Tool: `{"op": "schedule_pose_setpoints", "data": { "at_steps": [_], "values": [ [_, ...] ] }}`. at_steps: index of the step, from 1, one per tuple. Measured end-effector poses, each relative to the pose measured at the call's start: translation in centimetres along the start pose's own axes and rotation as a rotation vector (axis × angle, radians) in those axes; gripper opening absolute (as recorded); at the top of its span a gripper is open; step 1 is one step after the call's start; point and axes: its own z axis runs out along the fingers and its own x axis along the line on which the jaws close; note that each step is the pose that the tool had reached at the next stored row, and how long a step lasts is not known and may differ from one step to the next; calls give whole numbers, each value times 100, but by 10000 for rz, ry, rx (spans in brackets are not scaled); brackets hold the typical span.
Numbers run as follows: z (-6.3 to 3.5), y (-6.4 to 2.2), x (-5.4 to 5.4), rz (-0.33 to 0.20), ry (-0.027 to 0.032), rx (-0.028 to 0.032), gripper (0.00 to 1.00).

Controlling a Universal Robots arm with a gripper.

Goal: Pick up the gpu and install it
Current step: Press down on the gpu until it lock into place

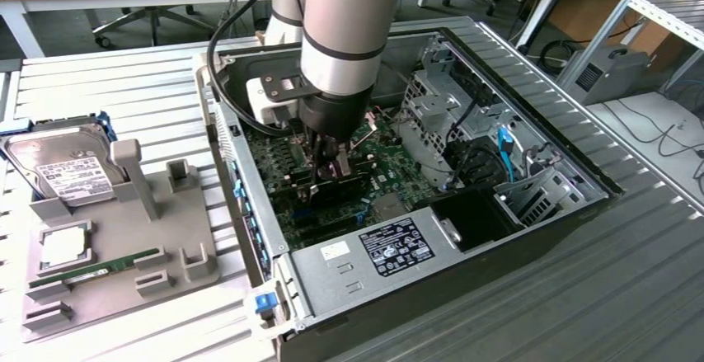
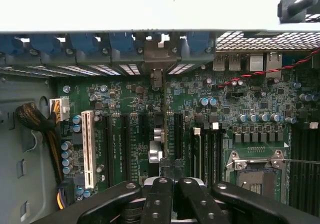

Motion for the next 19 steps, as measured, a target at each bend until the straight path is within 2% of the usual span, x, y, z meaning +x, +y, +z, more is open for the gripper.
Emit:
{"op": "schedule_pose_setpoints", "data": {
  "at_steps": [19],
  "values": [
    [10,1,0,0,0,0,11]
  ]
}}
